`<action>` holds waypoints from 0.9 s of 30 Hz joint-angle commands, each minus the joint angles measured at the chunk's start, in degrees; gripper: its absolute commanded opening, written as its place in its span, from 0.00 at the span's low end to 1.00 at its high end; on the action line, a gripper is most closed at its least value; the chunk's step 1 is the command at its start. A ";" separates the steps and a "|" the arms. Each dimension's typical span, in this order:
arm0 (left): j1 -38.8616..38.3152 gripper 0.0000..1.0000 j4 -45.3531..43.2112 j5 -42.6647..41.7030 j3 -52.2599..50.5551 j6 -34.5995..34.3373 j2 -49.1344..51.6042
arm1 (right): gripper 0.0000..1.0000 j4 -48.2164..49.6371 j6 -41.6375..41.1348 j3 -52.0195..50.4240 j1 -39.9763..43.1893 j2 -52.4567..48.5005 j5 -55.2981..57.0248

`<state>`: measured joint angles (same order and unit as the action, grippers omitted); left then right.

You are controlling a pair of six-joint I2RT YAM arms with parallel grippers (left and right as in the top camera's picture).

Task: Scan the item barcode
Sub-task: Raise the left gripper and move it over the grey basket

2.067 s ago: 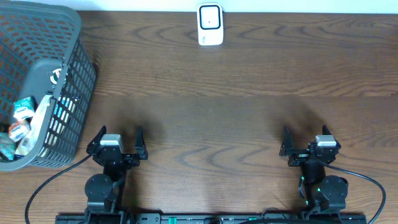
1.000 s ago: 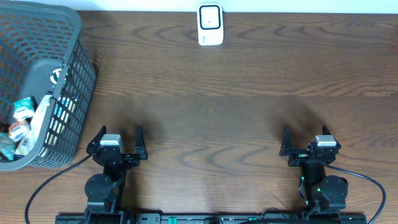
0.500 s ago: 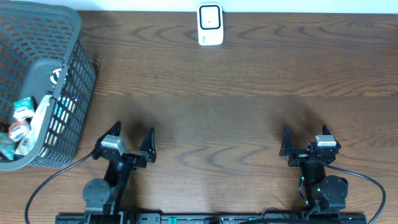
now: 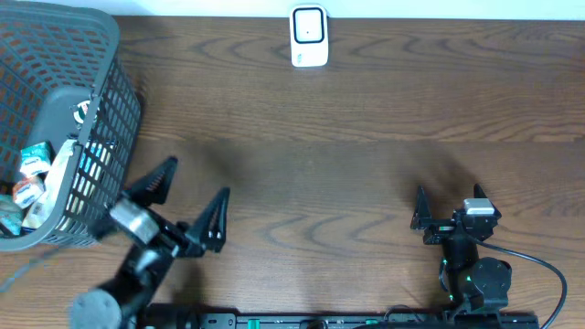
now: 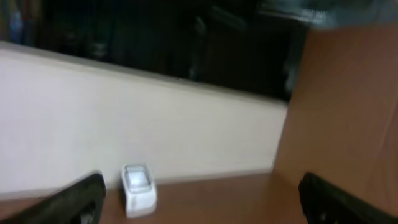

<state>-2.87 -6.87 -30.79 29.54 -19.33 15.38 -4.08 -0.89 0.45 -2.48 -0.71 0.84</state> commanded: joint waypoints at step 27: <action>1.73 0.98 29.14 -18.97 50.90 11.15 48.00 | 0.99 -0.20 -0.76 -0.15 -0.20 0.22 0.07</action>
<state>-1.32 22.31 -55.35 79.11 -14.33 63.53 -4.08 -1.02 0.45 -2.48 -0.73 0.84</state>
